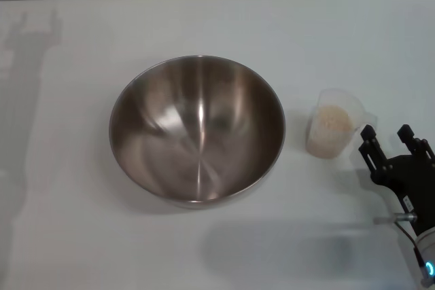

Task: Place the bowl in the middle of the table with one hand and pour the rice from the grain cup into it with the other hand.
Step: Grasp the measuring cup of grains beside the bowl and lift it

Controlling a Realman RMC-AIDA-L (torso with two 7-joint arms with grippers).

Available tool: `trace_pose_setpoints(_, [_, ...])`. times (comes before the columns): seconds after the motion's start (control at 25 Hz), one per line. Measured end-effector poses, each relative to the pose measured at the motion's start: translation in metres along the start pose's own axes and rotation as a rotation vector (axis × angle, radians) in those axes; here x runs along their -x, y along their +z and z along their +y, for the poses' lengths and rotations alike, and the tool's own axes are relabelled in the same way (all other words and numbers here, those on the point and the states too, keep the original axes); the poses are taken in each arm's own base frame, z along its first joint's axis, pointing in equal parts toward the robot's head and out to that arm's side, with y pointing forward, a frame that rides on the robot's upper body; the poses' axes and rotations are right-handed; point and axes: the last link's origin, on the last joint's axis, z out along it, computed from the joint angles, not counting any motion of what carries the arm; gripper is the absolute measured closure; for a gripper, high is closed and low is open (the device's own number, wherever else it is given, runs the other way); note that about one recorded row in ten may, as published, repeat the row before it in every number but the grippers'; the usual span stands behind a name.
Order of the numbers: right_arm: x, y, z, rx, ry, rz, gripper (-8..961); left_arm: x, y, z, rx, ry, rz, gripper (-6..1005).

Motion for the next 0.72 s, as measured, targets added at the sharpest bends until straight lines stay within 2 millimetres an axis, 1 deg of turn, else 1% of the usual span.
trace_pose_setpoints(0.28, [0.001,0.005,-0.006,-0.025,-0.001,0.0,280,-0.001,0.001,0.0,-0.005,-0.005,0.003,412])
trace_pose_setpoints(0.72, [0.003,0.017,-0.007,-0.013,-0.018,0.009,280,-0.003,0.003,0.002,0.0,-0.006,0.009,412])
